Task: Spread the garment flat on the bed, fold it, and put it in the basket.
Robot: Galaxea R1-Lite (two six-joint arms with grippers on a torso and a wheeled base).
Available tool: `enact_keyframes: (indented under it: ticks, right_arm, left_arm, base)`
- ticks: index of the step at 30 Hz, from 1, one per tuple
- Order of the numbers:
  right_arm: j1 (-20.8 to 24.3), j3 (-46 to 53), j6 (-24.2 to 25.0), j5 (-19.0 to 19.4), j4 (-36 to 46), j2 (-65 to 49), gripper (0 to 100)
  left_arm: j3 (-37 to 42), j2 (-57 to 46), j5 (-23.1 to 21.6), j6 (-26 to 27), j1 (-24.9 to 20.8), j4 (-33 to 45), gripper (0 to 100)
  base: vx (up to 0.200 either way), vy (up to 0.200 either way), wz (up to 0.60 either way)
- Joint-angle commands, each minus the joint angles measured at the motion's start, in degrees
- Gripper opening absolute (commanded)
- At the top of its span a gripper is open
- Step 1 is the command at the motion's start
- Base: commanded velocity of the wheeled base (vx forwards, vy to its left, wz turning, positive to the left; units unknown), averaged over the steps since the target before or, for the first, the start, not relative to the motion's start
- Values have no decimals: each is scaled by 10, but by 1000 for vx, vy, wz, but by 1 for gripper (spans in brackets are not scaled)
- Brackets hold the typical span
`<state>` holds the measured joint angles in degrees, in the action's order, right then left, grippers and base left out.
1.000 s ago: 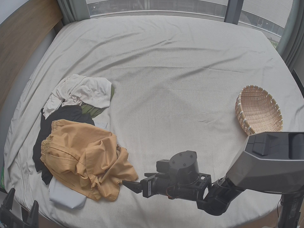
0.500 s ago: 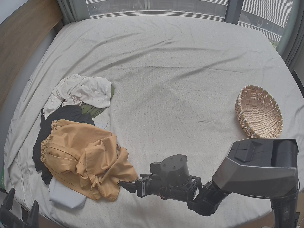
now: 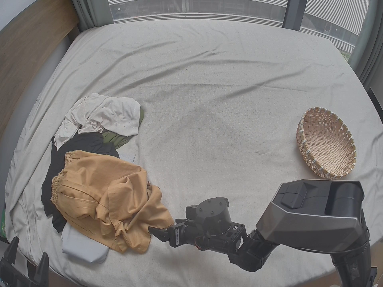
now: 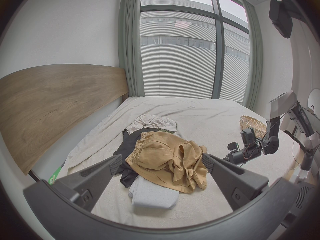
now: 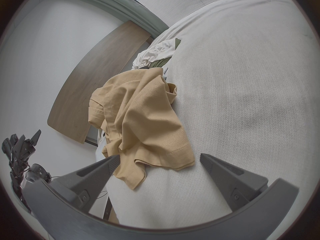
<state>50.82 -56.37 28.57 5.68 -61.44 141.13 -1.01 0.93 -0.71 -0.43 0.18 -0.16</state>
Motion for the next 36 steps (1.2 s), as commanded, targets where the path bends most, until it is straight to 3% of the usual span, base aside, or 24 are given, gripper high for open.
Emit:
enact_keyframes:
  ticks: [1,6,7,24,36]
  right_arm:
    - [-1,-15,0,-1,-1,16,100]
    - [-4,-21,0,-8,-3,18,100]
    - [-4,-23,0,-9,-3,19,0]
    - [-5,-35,2,-19,-24,34,0]
    - [-37,74,-2,-39,-7,-44,0]
  left_arm:
    - [10,-9,0,-1,1,0,100]
    - [10,-9,0,0,0,0,100]
    - [10,-9,0,-1,1,0,100]
    - [10,-9,1,-2,1,0,100]
    - [10,-9,1,1,1,0,100]
  base:
    - [0,0,0]
    - [0,0,0]
    - [0,0,0]
    - [0,0,0]
    - [0,0,0]
